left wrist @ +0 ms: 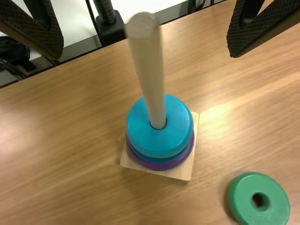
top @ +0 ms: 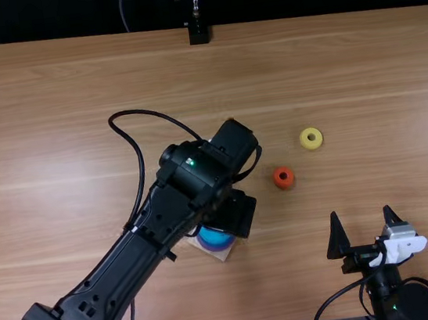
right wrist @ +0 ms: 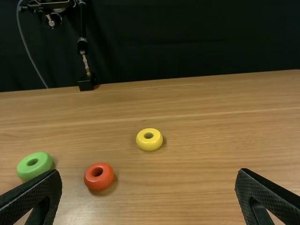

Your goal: Build the Hanoi tower: stack the rings onto the peg from bottom to top in this color order: purple, dark blue, light blue, dark green, light green, yellow, orange.

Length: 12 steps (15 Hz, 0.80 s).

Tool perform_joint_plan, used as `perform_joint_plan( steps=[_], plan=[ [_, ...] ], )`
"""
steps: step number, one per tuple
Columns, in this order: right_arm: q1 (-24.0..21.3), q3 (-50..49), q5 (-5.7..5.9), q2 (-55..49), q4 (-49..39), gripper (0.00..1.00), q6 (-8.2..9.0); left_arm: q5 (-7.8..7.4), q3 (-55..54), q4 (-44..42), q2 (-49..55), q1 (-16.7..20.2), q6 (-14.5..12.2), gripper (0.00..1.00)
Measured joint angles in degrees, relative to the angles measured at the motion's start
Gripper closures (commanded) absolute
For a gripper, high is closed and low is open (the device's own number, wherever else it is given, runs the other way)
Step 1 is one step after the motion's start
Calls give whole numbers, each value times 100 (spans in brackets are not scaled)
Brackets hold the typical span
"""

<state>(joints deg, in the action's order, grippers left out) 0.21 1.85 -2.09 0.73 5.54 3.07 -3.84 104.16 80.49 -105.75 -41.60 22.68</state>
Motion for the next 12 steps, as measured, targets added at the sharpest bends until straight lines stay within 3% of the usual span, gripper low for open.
perform_joint_plan(
  steps=[2, 6, 9, 10, 12],
  plan=[
    [0, 0, 0, 0, 0, 0, 0, 0, 4, -44, 0, 273, -2, 0],
    [0, 0, 0, 0, 0, 0, 2, 15, 138, -1019, -144, 610, -15, 0],
    [2, 0, 0, 0, 0, 0, 4, 22, 138, -1045, -219, 850, -39, 0],
    [2, 0, 0, 0, 0, 0, 4, 24, 136, -1110, -264, 975, -208, 0],
    [0, 0, 0, 0, 0, 0, 0, 122, 57, -1467, -404, 1141, -1038, 0]
  ],
)
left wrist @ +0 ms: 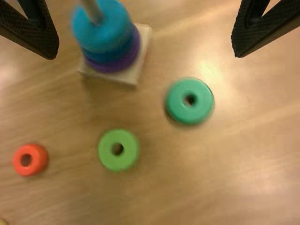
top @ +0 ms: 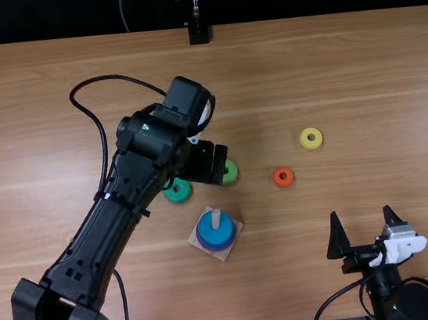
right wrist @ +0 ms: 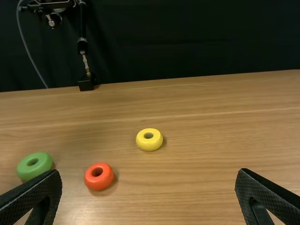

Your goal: Build the Hanoi tower: stack the rings onto the peg from bottom to top in this color order: purple, dark blue, light blue, dark green, light green, yellow, orange.

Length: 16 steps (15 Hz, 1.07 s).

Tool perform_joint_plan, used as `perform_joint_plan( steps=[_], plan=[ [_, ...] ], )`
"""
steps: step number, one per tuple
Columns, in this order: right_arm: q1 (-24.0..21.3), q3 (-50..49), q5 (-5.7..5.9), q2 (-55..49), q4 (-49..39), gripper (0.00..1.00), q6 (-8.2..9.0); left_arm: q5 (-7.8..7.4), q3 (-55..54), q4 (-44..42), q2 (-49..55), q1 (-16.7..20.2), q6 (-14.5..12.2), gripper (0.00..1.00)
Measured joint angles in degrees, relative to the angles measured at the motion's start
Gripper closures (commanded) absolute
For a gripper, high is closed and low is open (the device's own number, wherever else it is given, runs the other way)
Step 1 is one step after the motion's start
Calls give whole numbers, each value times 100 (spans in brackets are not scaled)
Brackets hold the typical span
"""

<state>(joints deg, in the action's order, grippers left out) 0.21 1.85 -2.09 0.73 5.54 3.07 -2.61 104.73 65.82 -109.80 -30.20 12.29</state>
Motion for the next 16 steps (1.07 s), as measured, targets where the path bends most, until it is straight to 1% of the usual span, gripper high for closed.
perform_joint_plan(
  steps=[1, 3, 4, 7, 8, 13, 16],
  plan=[
    [2, 0, 0, 0, 2, 0, 0, 146, -155, -96, -74, 37, -470, 0],
    [2, 0, 0, 0, -2, 0, 0, 308, -485, -101, -208, 83, -916, 0],
    [0, 0, -2, 0, -2, 0, 2, 339, -658, -127, -297, 133, -1045, 0],
    [2, 0, -2, 0, -2, 0, 2, 411, -826, -247, -592, 339, -1220, 0],
    [0, 0, -2, 0, 0, 0, 0, 426, -837, -258, -664, 398, -1241, 0],
    [2, 0, 0, 0, 0, 0, 2, 435, -837, -282, -1084, 404, -1307, 0],
    [2, 0, 0, 0, -2, 0, 0, 435, -837, -603, -1255, 404, -1346, 0]
  ],
)
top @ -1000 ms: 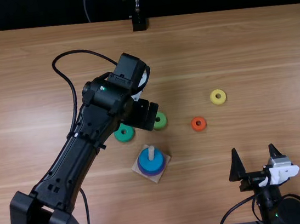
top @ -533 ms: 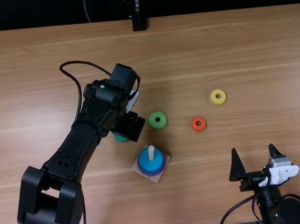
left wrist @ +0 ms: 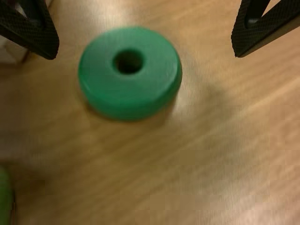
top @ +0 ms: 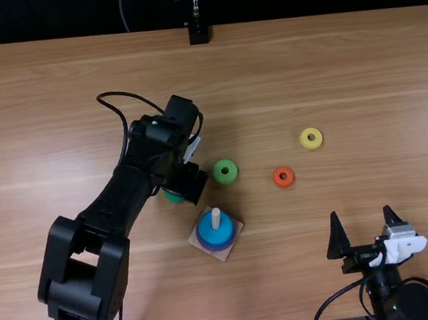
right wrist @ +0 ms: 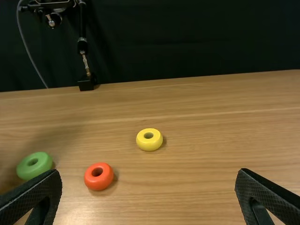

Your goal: Build the Hanoi tower: stack the rings onto the peg from bottom to top in this color order: purple, dark blue, light blue, dark green, light green, yellow, orange.

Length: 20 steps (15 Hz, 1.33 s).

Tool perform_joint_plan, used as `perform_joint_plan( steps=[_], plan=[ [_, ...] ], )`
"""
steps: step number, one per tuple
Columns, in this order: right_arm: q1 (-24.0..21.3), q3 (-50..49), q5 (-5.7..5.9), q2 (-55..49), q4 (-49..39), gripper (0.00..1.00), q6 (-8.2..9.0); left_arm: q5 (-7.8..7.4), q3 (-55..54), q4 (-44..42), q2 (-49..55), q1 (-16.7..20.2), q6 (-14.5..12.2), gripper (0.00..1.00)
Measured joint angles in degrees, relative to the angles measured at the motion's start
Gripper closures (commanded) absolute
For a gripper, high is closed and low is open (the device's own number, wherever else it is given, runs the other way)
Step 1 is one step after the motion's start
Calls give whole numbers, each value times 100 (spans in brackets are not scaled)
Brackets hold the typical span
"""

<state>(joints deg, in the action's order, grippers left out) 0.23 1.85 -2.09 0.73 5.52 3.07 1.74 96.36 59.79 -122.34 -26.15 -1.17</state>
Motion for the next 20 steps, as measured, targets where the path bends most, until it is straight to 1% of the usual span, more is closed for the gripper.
perform_joint_plan(
  steps=[4, 9, 10, 11, 12, 14, 16, 18, 19, 20],
  plan=[
    [-2, 0, 0, 0, 2, 0, -4, 2, 0, -37, -216, 0, -11, 0],
    [-2, 0, 0, 0, 2, 0, 0, 0, 0, -33, -221, -2, -13, 0],
    [-2, 0, 0, 0, 2, 0, 2, 0, 0, -39, -221, 0, -11, 22],
    [-2, 0, -2, 0, 0, 0, 4, 2, 0, -109, -221, 0, -11, 37],
    [0, 0, 0, 0, 2, 0, 2, 2, 0, -330, -221, 0, -13, 45],
    [-2, 0, 0, 0, 2, 0, 0, 0, -55, -540, -221, 0, -11, 52],
    [-2, 0, -2, 0, 2, 0, 2, -17, -227, -518, -221, -2, -11, 50],
    [0, 0, -2, 0, 2, 0, 0, -33, -227, -514, -221, -4, -13, 46],
    [-2, 0, 0, 0, 2, 0, 2, -37, -227, -503, -221, -11, -11, 48],
    [-2, 0, -2, 0, 2, 0, 2, -35, -227, -501, -221, -11, -11, 56]
  ],
)
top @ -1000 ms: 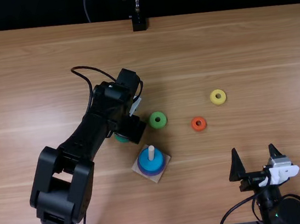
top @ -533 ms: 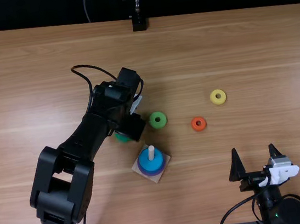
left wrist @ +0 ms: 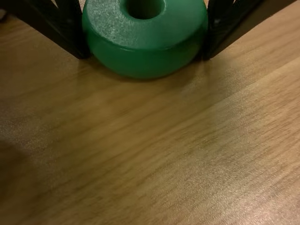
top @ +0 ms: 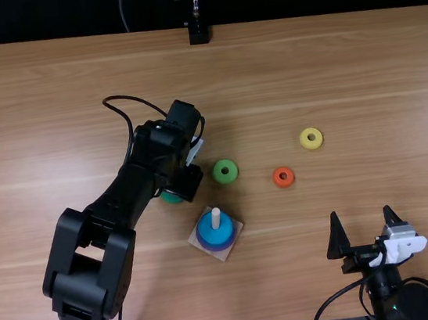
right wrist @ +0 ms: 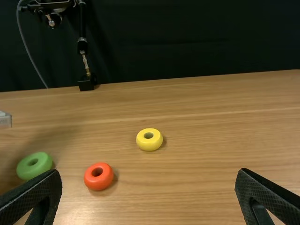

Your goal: Build the Hanoi tower: stack the rings onto the peg from bottom to top in this color order: purple, dark blue, light blue, dark green, light green, yellow, orange.

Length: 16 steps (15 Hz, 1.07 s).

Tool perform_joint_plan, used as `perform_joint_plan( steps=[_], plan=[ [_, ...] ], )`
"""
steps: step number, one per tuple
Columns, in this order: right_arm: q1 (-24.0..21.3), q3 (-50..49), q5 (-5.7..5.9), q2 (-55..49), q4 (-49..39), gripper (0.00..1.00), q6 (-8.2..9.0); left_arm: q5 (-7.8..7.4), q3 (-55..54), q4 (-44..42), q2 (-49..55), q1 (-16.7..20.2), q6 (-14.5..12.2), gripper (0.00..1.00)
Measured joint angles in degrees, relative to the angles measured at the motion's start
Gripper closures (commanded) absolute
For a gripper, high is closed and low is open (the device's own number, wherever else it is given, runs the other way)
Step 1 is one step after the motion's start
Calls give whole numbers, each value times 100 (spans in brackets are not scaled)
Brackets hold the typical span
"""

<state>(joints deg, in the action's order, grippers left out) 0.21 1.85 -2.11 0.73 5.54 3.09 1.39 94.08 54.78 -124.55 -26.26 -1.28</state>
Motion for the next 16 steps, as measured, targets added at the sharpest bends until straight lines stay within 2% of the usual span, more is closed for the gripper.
perform_joint_plan(
  steps=[2, 6, 8, 12, 16],
  plan=[
    [2, 0, 2, 0, -2, 0, 0, 2, 0, 33, 0, 0, 2, 100],
    [0, 0, 0, 0, -2, 0, 0, 11, 2, 208, 0, 0, 2, 100],
    [2, 0, 2, 0, 2, 0, 0, 22, 94, 758, 2, 0, 4, 100],
    [0, 0, 2, 0, 0, 0, 2, 24, 1215, 2015, 168, -2, 26, 100],
    [0, 0, 2, 0, 0, 0, 0, -9, 2151, 2975, 544, -238, 501, 100]
  ],
)
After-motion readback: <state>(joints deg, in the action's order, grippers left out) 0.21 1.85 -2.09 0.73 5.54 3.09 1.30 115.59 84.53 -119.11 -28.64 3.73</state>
